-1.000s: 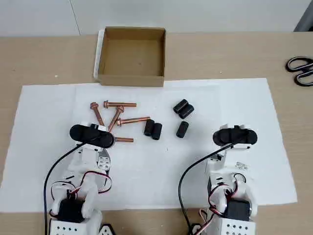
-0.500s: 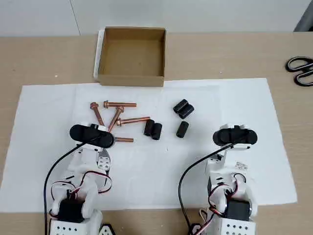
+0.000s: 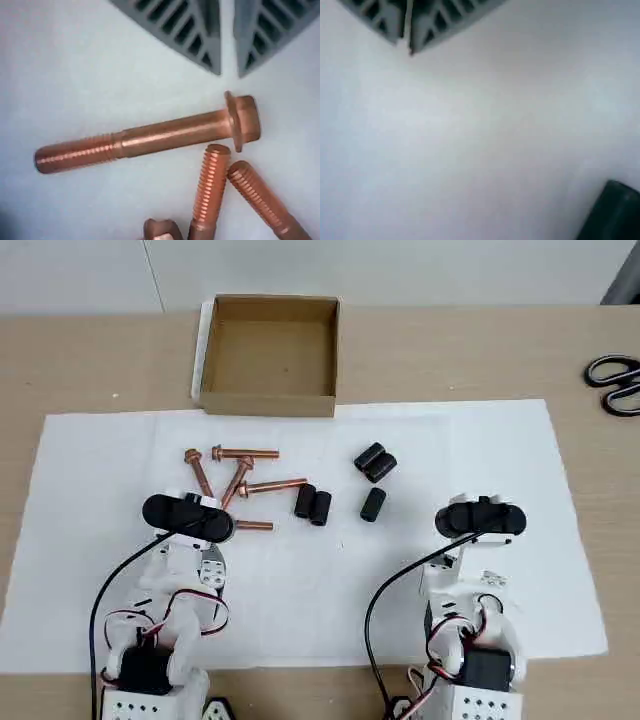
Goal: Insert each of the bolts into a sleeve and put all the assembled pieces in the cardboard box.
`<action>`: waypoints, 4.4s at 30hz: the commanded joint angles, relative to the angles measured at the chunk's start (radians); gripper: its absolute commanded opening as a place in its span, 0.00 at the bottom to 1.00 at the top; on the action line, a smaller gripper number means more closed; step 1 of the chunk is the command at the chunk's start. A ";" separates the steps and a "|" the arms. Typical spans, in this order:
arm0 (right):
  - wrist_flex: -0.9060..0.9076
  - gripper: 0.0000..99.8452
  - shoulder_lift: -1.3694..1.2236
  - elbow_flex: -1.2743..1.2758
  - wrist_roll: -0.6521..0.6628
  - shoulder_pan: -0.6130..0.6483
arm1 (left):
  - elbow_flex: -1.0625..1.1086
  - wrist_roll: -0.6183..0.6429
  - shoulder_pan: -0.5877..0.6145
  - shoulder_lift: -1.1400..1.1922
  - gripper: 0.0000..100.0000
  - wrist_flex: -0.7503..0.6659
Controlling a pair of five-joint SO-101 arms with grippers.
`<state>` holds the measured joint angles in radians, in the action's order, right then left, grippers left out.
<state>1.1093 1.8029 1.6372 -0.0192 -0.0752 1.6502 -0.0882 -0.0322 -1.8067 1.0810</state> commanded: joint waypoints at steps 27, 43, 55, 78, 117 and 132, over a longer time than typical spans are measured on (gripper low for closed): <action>-0.021 0.00 0.012 -0.006 -0.011 -0.002 | -0.019 -0.003 -0.009 -0.011 0.01 -0.021; -0.018 0.00 0.012 -0.006 -0.011 0.002 | -0.019 0.015 -0.133 -0.011 0.01 -0.023; -0.008 0.00 0.002 -0.221 -0.017 0.005 | -0.278 0.046 0.072 -0.006 0.01 0.100; 0.587 0.00 -1.033 -1.355 -0.124 0.036 | -1.371 0.344 0.094 0.942 0.01 0.470; 0.615 0.00 -1.891 -1.795 -0.153 0.302 | -1.521 0.157 0.095 1.656 0.01 0.626; 0.544 0.00 -1.902 -1.786 -0.359 0.418 | -1.537 0.155 0.094 1.660 0.01 0.649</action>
<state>1.6663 -0.1043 -0.1181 -0.3368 0.3498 0.1496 0.0698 0.0583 -0.1419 1.7208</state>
